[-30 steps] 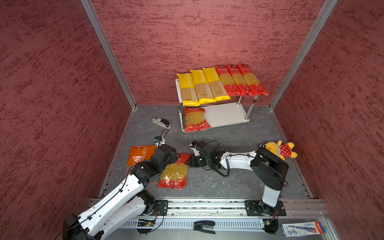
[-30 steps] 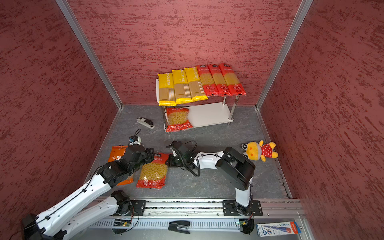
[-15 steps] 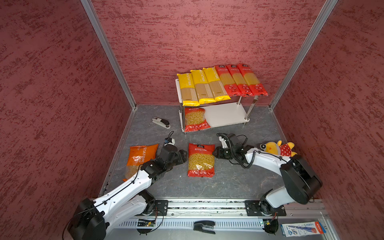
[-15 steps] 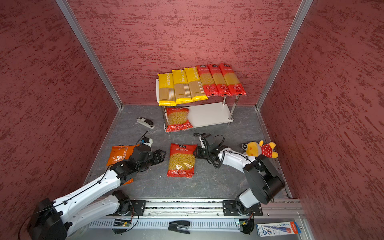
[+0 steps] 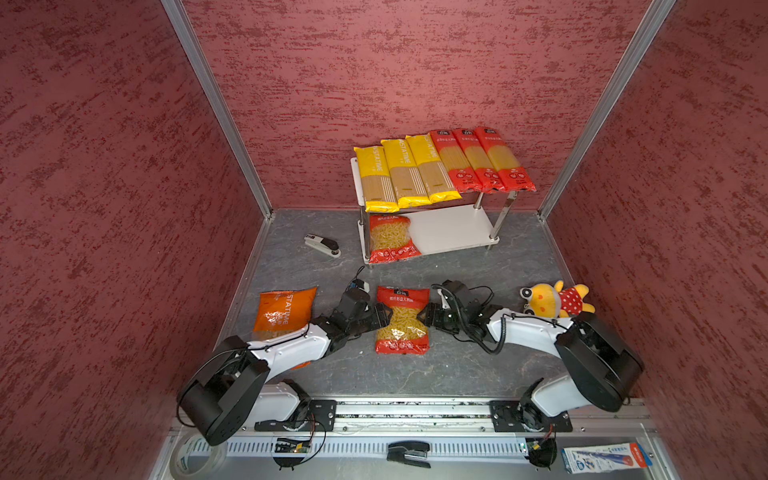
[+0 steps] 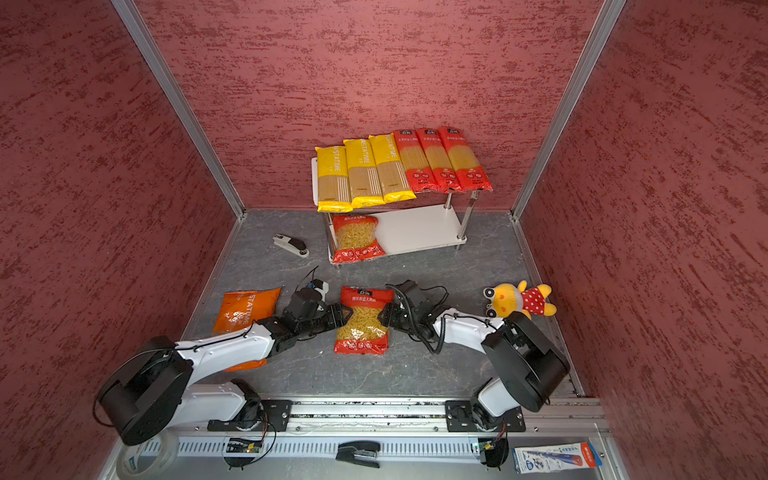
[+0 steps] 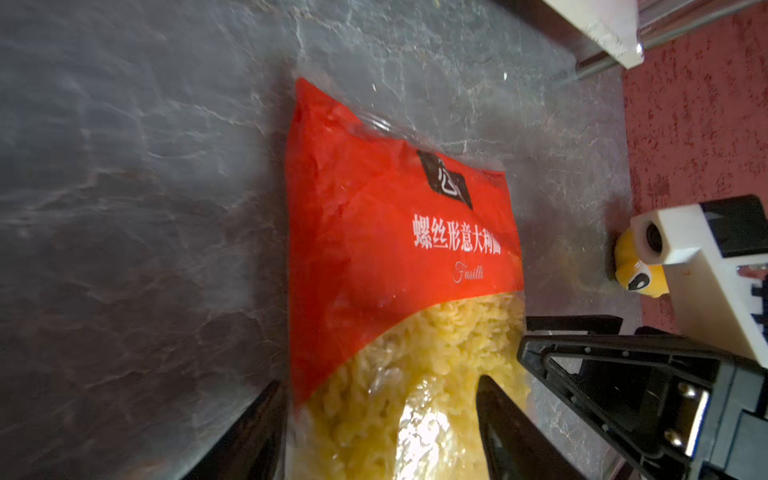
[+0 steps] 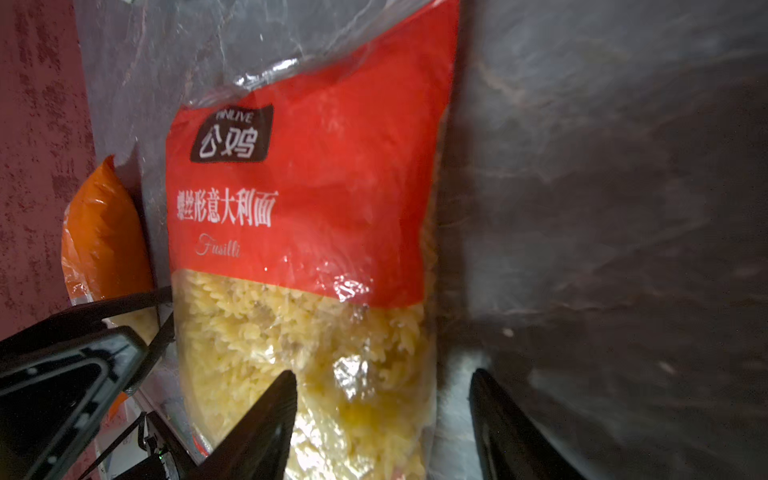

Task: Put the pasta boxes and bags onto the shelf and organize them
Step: 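Grasp the second red fusilli bag with both grippers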

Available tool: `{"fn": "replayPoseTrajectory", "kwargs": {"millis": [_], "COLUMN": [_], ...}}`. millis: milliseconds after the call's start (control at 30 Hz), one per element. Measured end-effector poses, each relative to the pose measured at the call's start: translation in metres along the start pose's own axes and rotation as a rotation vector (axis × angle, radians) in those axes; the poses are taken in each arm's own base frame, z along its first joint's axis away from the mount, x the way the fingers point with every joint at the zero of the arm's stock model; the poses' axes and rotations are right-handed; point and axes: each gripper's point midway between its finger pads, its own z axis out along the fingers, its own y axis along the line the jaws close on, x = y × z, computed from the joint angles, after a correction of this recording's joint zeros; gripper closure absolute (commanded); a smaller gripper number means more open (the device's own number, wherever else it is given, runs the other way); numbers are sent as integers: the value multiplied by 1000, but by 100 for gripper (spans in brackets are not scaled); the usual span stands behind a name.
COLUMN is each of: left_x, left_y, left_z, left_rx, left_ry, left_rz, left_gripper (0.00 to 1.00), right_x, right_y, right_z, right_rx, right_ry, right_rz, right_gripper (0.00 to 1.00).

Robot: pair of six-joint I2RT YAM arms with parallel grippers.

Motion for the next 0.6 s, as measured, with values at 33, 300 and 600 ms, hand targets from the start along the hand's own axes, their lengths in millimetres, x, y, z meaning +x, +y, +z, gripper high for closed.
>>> {"fn": "replayPoseTrajectory", "kwargs": {"millis": [33, 300, 600], "left_x": [3, 9, 7], "left_y": [-2, -33, -29], "left_z": [4, 17, 10], "left_rx": [3, 64, 86], "left_ry": [9, 20, 25], "left_rz": [3, 31, -55], "left_gripper": [32, 38, 32], "right_x": [1, -9, -12], "right_y": [5, 42, 32], "right_z": [3, 9, 9], "right_rx": [-13, -205, -257], "right_ry": [11, 32, 54], "right_rz": [-3, 11, 25], "right_gripper": [34, 50, 34]}}
